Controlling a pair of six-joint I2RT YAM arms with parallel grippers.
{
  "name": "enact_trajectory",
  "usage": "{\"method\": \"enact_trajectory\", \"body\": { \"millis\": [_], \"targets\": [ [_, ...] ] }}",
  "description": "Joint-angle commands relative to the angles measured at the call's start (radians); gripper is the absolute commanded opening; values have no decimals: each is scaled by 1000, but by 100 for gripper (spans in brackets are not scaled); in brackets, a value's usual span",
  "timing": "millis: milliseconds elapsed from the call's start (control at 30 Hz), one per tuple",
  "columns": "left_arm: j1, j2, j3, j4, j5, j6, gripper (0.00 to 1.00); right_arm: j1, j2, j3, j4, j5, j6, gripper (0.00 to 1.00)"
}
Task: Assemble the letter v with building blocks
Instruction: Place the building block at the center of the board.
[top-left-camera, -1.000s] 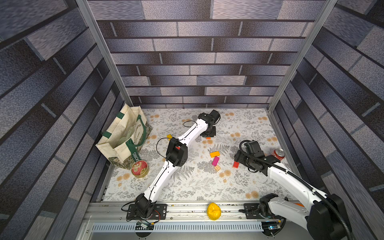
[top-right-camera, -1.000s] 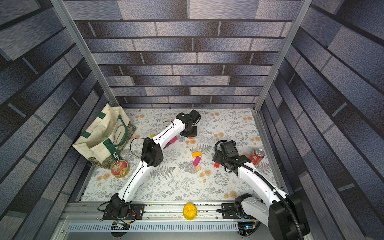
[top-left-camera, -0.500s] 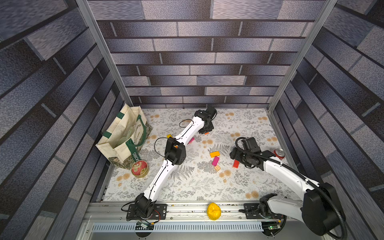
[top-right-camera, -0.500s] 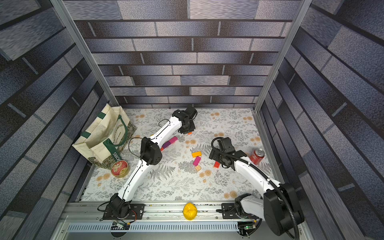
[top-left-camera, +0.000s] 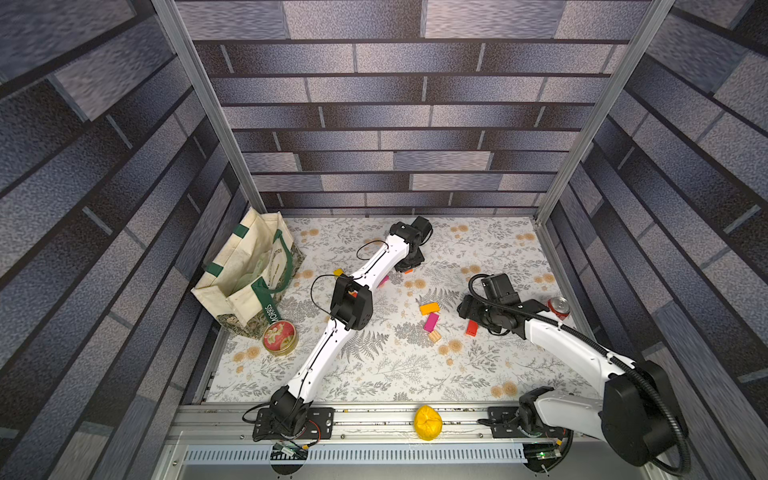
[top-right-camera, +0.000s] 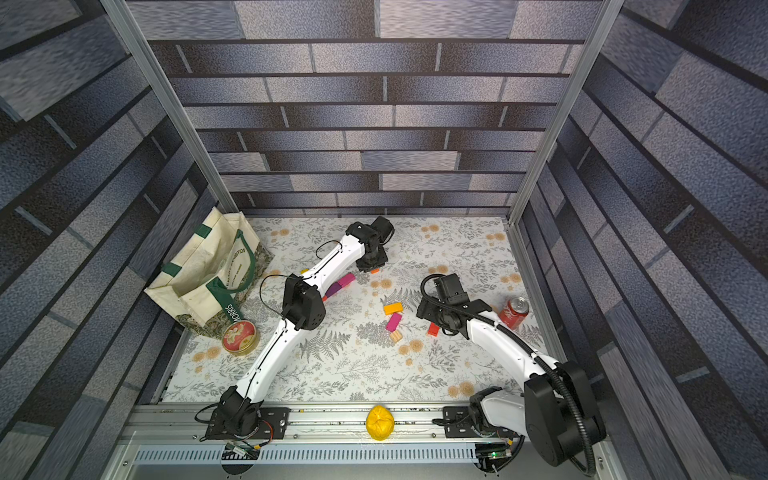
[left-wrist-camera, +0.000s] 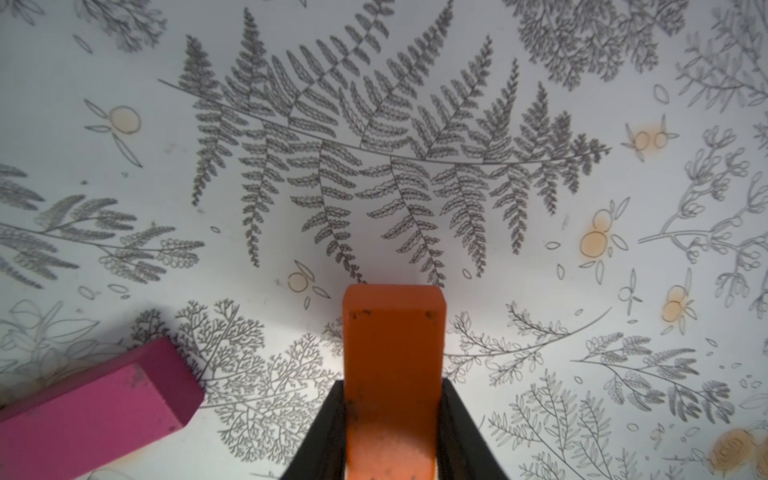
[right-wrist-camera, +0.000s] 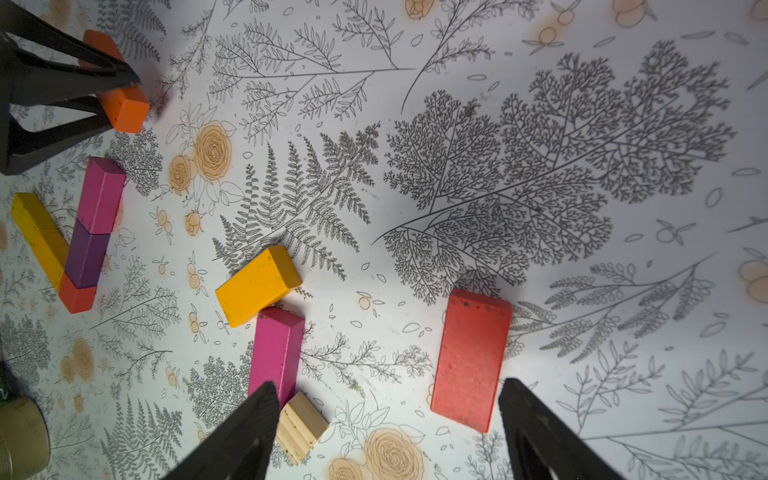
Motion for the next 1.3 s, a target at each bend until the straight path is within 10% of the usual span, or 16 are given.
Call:
{"method": "enact_trajectory", "body": {
  "millis": [0, 1267],
  "targets": [
    [10, 31, 22, -52, -18, -15, 16, -8, 7, 27, 2, -11, -17, 85],
    [-10, -96, 21, -11, 99, 106, 73, -8, -30, 70, -72, -50, -11, 84]
  ]
}}
